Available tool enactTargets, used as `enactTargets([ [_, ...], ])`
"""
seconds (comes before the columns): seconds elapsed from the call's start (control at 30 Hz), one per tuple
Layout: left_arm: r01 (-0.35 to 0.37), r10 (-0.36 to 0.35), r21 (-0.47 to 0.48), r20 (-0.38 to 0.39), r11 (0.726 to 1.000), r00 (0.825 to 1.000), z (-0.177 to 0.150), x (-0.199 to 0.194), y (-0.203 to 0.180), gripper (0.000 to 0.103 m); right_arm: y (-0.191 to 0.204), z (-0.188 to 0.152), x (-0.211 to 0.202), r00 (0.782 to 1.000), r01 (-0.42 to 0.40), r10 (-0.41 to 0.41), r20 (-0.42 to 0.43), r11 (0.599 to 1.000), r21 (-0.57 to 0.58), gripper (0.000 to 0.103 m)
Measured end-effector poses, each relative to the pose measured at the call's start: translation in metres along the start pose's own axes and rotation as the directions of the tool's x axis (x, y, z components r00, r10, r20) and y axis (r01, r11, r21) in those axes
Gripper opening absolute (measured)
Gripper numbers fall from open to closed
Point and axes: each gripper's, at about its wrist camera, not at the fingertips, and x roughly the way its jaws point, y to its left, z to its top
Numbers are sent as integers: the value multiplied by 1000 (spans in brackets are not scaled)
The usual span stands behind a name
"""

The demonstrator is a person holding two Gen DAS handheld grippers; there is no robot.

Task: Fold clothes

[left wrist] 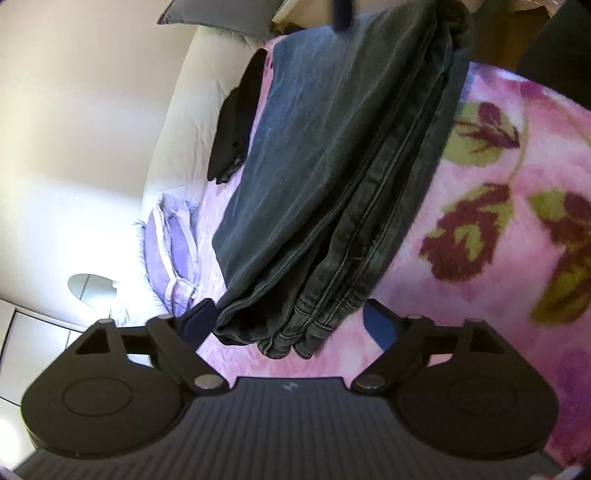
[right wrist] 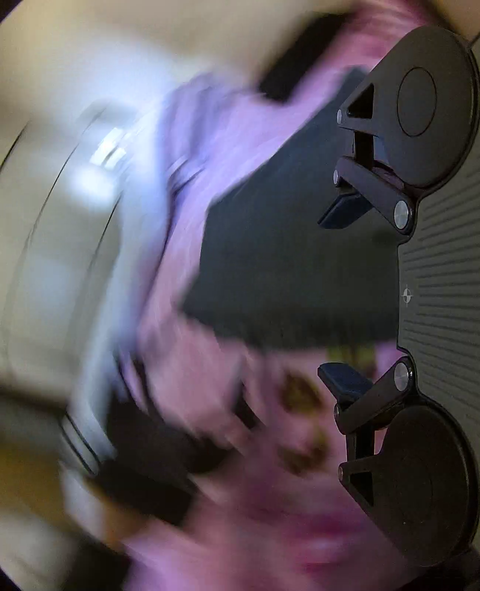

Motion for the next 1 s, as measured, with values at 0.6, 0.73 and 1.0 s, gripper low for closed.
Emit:
enactTargets([
  [0.6,-75,55,225,98,971,994,14,35,-14,101,15,11,13,999,24,-39,-34,938,-346,20],
  [0.73,-58,48,248,45,967,998,29,57,-11,88,3,7,-10,999,15,-31,-41,943,-333,20],
  [1.0,36,-33,190,-19,981,999,27,48,-13,40,48,-47,-15,990,104,-133,-39,897,-430,53],
])
